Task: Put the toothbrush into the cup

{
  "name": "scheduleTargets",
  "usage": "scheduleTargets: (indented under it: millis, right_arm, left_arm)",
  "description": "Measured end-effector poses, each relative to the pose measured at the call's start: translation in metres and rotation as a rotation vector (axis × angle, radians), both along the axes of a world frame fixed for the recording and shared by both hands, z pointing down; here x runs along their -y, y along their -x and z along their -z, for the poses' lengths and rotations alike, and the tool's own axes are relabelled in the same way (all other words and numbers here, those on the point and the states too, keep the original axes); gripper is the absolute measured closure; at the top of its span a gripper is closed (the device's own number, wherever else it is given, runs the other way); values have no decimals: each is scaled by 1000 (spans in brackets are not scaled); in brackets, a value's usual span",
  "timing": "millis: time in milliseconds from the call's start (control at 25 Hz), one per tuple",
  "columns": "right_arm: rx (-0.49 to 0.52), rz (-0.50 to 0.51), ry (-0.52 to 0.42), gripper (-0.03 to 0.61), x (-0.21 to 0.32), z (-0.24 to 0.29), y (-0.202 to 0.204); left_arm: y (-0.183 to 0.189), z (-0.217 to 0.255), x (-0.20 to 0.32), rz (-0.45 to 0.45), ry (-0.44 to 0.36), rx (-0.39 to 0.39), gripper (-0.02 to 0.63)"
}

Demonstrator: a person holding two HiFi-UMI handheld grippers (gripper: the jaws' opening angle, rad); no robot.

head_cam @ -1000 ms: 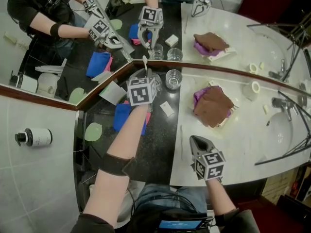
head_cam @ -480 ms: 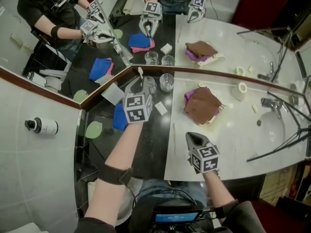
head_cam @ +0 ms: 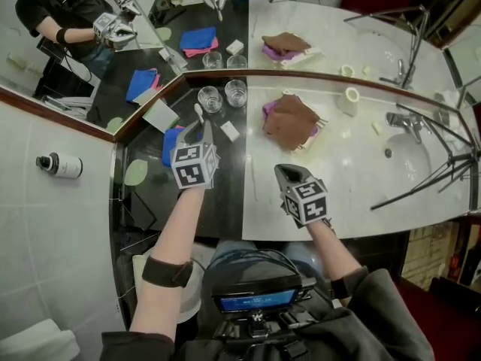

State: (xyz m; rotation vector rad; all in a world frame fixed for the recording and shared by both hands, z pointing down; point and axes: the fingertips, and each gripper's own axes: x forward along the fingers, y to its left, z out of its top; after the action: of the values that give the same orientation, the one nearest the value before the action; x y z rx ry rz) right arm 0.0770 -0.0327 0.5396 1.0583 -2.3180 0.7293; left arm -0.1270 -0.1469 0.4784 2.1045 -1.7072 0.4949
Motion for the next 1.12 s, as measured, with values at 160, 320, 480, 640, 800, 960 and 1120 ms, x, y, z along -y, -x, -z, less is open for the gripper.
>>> scheduleTargets:
  millis: [160,320,480,640,800,960,1120]
  right_arm:
    - [7,8,10,560,-9,0,-10]
    - [10,3,24,560,-18,-2,-20]
    - [10,5,33,560,-23,-6,-26]
    - [6,-4,49,560,-28,-12,-32]
    - [3,-8,65,560,-34,-16,-33]
    - [-4,-10,85,560,-39,-26,-34]
    - [-4,-10,102,560,-42,-29,-33]
  left_arm:
    - [-26,-29,-38,-46,160,-42,588]
    - [-52,-61,-73,-104,313,-53,588]
    - [-62,-98,-103,-85,453,-110,588]
    - [-67,-129,-121,-95,553,-143,588]
    - [-62,-153,-132,-88,629,-145,588]
    - [-59,-173,-137,-80,696,-155,588]
    - [-58,-187,-139,-80,743,-147,588]
